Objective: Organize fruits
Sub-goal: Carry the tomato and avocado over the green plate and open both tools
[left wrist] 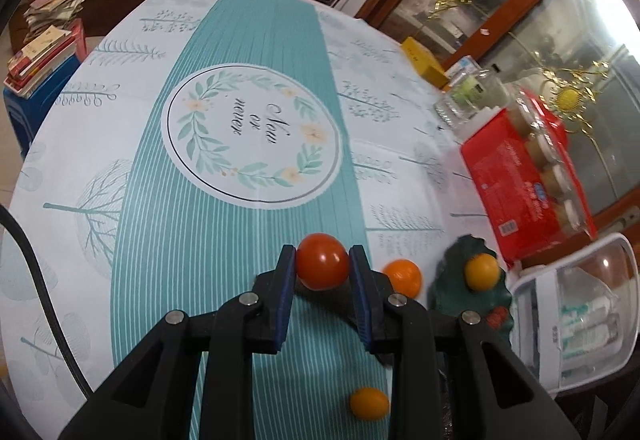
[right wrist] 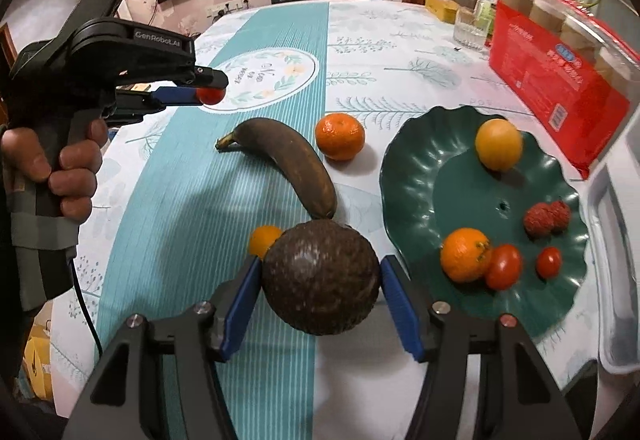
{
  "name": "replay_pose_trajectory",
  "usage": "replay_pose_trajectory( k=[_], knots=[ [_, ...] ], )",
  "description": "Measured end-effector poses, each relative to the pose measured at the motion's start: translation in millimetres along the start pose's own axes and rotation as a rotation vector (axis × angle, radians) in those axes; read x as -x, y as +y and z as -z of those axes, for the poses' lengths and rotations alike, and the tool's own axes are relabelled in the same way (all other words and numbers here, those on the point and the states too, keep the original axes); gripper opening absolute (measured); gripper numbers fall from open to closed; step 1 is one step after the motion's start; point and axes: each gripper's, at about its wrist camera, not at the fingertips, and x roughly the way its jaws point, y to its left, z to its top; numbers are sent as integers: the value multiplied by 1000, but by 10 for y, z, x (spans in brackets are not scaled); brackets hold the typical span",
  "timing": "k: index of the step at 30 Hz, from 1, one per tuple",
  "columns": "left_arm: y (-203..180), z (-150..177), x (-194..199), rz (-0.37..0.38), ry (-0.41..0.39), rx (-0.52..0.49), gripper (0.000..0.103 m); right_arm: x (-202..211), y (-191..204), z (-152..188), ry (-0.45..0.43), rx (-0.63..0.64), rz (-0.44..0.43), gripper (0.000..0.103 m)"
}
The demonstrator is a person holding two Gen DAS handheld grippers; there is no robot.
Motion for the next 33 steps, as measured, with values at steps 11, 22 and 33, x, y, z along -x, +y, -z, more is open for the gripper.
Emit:
replay_pose_trajectory(
  k=[11,22,33],
  knots=[
    [-206,396,454,39,22,-93,25,466,-39,287,-44,-82,56,61],
    [-701,728,776,76,6,-170,25,873,-538,426,-91,-162,76,61],
    [-1161,1006,739,35,-5,-117,25,954,-1270,129,-110,-120,37,61]
  ],
)
